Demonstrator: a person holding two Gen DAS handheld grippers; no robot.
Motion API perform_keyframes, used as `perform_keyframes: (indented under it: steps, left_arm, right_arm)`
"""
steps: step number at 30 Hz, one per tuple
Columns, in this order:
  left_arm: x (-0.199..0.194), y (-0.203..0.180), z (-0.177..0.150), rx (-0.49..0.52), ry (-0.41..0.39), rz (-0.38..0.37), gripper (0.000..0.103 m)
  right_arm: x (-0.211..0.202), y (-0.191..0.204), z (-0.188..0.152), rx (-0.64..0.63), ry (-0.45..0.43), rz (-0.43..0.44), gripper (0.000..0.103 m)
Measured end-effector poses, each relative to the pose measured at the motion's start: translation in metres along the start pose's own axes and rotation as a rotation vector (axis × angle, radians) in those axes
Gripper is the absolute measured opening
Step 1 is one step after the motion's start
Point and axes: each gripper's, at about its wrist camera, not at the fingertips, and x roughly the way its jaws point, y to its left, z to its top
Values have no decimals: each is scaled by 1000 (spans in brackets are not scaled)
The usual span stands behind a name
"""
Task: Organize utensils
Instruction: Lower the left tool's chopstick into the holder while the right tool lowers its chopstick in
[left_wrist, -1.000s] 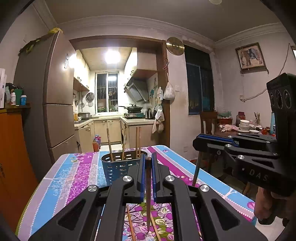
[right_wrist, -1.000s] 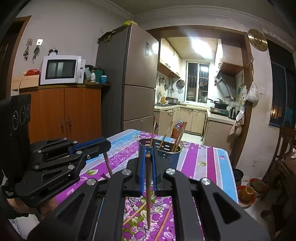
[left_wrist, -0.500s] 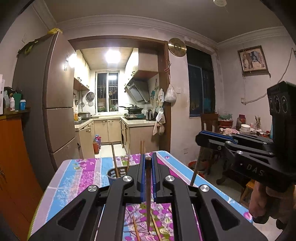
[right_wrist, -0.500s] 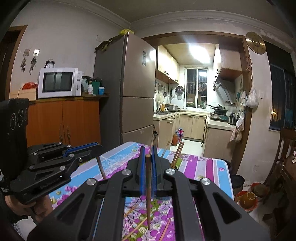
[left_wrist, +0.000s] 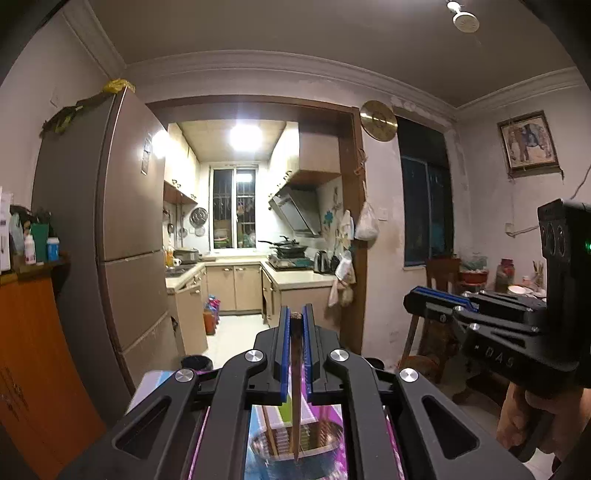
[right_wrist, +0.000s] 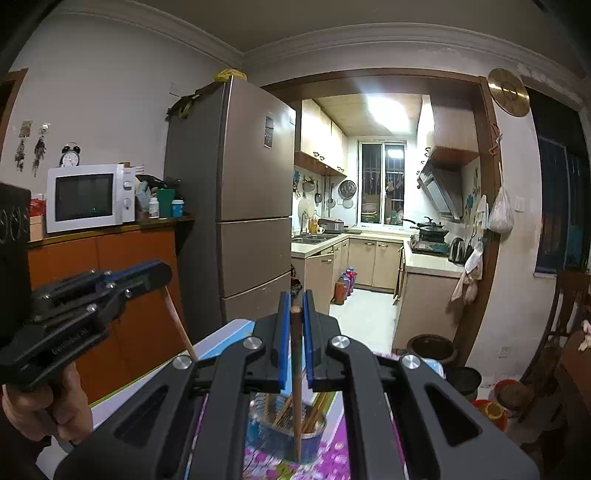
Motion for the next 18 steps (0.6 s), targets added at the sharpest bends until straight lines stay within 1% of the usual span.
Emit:
perform_keyframes:
  steps: [3,7,18]
  left_arm:
    - [23,8,12,0,-1,18,8]
    - [52,18,14,-6,17,24,8]
    - [111,34,-32,-10,125,25,8]
  right_arm:
    - [20,-8,11,4,2,-5,5]
    - [45,-17,13,12,11,1,5]
    - [96,-28,-25,57,84,26,5]
